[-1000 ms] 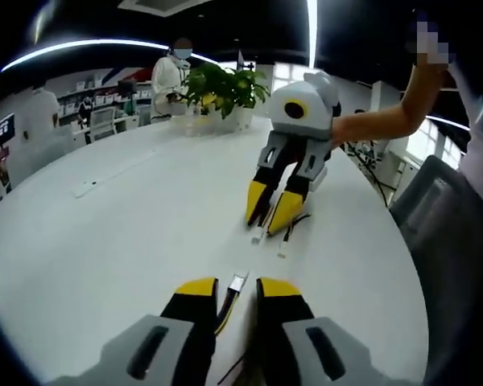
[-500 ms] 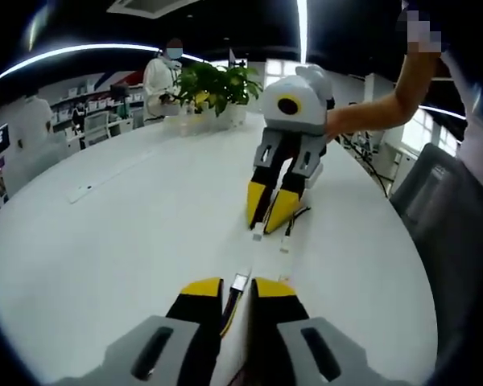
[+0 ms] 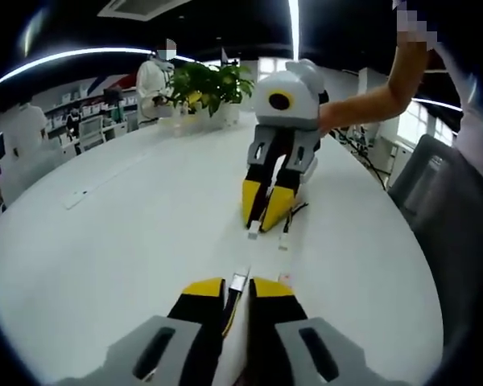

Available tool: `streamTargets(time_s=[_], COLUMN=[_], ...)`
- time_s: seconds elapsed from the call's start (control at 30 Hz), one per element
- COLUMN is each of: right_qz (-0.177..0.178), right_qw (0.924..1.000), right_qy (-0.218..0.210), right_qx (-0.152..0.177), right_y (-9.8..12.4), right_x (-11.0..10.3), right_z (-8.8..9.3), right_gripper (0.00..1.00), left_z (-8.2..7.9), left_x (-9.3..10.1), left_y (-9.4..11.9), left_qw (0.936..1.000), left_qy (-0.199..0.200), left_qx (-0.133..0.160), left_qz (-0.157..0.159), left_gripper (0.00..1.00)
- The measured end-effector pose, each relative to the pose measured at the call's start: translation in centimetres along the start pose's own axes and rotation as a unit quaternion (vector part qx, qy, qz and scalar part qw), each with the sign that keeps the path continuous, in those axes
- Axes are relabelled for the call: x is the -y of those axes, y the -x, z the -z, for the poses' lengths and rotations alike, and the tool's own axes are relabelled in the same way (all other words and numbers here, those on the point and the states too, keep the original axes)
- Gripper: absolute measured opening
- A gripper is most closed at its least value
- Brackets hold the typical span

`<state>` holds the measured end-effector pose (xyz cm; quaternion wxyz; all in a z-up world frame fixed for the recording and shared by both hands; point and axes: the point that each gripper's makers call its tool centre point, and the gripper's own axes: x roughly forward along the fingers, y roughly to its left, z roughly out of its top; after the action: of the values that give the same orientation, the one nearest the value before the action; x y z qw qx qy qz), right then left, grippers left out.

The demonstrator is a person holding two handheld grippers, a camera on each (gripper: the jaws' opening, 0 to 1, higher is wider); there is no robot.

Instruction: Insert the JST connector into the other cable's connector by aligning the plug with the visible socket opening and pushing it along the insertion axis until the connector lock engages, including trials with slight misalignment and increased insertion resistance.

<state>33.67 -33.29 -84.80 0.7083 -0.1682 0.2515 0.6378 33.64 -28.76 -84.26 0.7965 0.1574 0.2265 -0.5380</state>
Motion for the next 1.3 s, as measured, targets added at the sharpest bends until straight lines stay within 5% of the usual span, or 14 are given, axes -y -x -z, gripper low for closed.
streamTargets(time_s=[0.6, 0.83, 1.3], right_qz=[-0.013, -0.016, -0.028], right_qw=[0.9999, 0.9997, 0.9968], right_qy=[0.001, 0.018, 0.075], right_qx=[0.001, 0.001, -0.004], right_y=[0.0, 0.2, 0.4], right_x=[0.1, 0.2, -0.5], right_z=[-0.2, -0.5, -2.0], right_gripper=[0.04, 0.04, 0.04], left_z=[0.0, 0.0, -2.7], left_x=[-0.4, -0.1, 1.0], left_y=[0.1, 0.3, 0.6], left_qw=[0.9991, 0.9988, 0.9970], left_qy=[-0.006, -0.012, -0.037], left_qx=[0.029, 0.018, 0.025], left_qz=[0.030, 0.043, 0.063], left_gripper=[0.00, 0.00, 0.00])
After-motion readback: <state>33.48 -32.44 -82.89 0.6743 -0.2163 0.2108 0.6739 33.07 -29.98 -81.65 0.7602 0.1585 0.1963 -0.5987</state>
